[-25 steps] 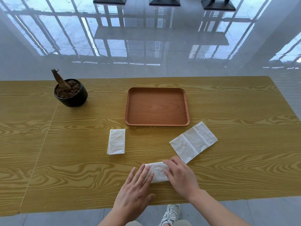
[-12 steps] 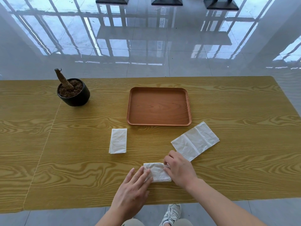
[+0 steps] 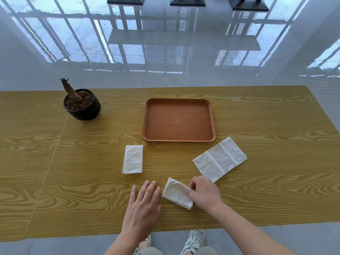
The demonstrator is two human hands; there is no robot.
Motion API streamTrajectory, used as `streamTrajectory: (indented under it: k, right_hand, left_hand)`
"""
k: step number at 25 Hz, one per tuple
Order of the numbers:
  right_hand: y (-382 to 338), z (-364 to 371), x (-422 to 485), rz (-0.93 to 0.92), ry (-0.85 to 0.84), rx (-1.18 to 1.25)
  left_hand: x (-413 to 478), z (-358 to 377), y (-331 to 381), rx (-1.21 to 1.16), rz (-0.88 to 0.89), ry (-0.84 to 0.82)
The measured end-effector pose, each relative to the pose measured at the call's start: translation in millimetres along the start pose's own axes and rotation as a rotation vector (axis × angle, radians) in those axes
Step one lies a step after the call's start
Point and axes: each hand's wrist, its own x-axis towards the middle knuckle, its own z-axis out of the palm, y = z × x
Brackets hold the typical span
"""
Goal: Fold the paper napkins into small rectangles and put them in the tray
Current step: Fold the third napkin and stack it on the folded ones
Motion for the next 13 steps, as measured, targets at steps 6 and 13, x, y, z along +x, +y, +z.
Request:
streamTrajectory:
  k: [6, 13]
  right_hand:
    - [4, -3, -7, 0.154, 0.082, 0.311]
    - [-9, -5, -14, 0.187, 0.162, 0.715]
  left_hand:
    - [3, -2, 7, -0.058, -0.076, -0.029]
    - [36, -29, 42, -0.599, -0.429, -0.059]
